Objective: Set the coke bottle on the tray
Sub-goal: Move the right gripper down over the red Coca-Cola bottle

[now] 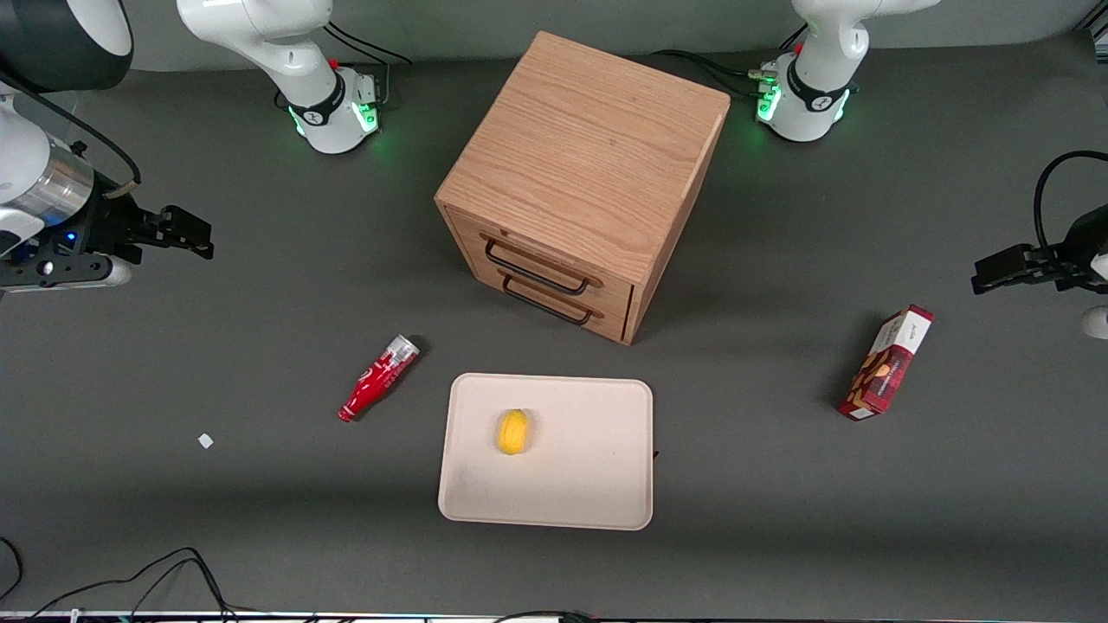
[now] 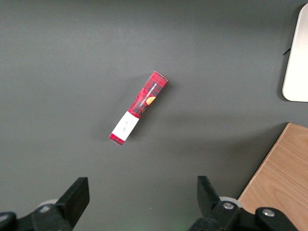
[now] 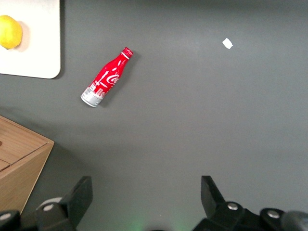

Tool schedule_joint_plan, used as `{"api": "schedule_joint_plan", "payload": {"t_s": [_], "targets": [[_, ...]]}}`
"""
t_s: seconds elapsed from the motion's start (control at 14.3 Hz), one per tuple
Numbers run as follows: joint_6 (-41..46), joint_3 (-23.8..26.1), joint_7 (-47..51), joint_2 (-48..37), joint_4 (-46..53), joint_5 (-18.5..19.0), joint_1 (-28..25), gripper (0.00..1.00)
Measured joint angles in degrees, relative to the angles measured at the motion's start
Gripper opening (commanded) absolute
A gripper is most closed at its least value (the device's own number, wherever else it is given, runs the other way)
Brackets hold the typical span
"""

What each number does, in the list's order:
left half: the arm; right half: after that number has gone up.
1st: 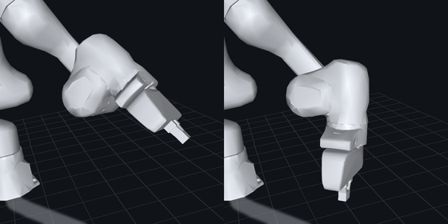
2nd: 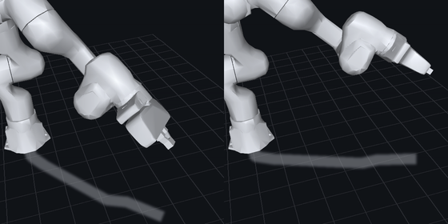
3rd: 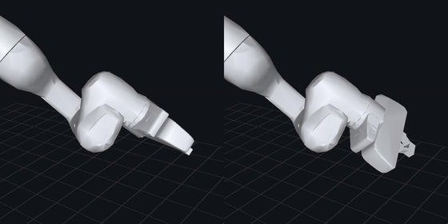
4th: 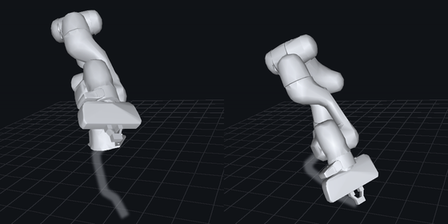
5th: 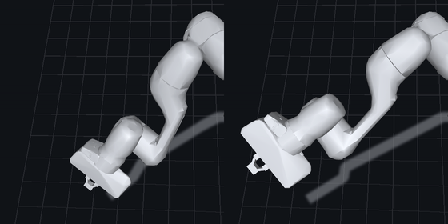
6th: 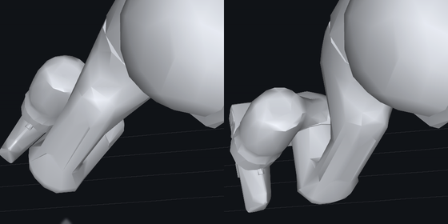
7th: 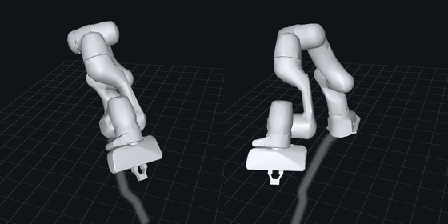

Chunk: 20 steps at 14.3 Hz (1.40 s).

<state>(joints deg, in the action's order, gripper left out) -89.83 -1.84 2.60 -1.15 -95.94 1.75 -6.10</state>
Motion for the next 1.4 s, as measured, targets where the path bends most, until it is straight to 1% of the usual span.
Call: {"api": "schedule_joint_plan", "payload": {"t_s": [0.35,0.42,0.56,0.77,0.91,1.05,1.4], "targets": [[0.04,0.38,0.29,0.15,0.03,-0.03,0.18,1.00],[0.13,0.46,1.76,0.35,0.03,-0.23,0.18,1.00],[0.43,0.87,8.99,1.33,0.02,-0.87,0.03,1.00],[-1.28,3.31,19.34,5.43,-0.23,-1.10,-0.53,1.00],[-7.21,4.84,26.39,8.72,-2.25,-1.41,-0.77,1.00],[-15.15,5.63,31.77,10.72,-6.74,-2.51,-0.82,1.00],[-34.83,8.15,41.58,11.27,-19.91,-2.95,-0.83,1.00]]}}
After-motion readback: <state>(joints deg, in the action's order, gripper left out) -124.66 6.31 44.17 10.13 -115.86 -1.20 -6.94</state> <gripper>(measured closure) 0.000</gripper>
